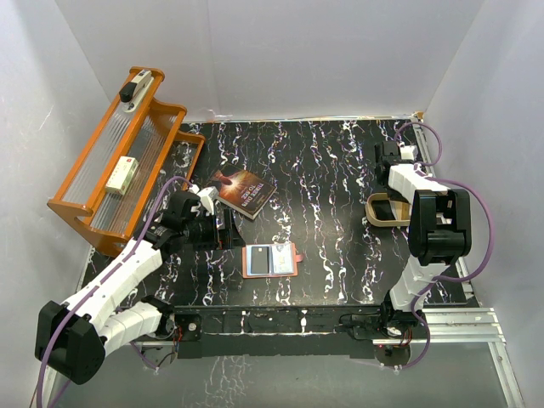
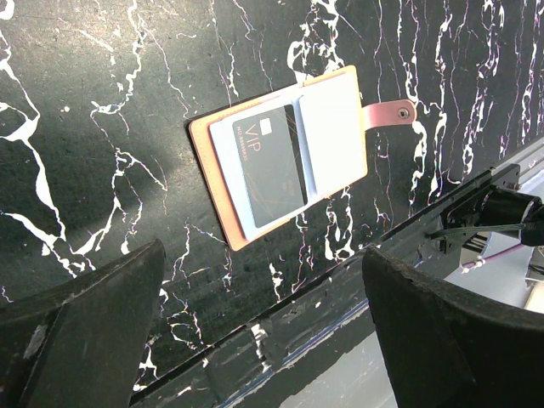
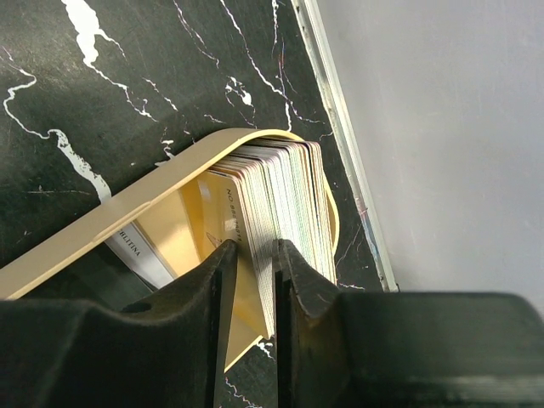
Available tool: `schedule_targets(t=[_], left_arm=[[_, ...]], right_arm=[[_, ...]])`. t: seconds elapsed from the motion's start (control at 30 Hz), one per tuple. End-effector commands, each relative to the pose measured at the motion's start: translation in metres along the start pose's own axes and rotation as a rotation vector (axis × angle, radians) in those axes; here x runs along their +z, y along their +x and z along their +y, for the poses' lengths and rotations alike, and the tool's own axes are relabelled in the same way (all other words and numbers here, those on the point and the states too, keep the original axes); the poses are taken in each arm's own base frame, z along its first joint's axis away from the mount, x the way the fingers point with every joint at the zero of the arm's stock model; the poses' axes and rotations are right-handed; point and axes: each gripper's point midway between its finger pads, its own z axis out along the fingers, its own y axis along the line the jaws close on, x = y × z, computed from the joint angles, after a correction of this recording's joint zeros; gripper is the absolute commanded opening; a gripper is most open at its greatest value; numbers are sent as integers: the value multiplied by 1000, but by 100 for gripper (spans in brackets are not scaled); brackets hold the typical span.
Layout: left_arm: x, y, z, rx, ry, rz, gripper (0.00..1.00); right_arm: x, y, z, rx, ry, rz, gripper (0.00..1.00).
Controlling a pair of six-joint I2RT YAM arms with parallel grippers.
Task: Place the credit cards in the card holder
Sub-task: Pick up the credit card from the storage box.
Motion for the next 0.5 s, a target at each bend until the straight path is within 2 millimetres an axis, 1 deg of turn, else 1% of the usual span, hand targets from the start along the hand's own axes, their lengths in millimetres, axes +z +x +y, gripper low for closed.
schedule_targets(t=[0.0, 0.27, 0.47], left_arm=[[-5, -5, -7, 18, 17, -4, 99], [-5, -5, -6, 16, 14, -3, 99], [-4, -4, -6, 15, 12, -3, 99]], right_arm=[[-7, -27, -13, 61, 25, -63, 20], [-9, -30, -15, 68, 22, -71, 20], [-9, -30, -14, 62, 13, -68, 16]])
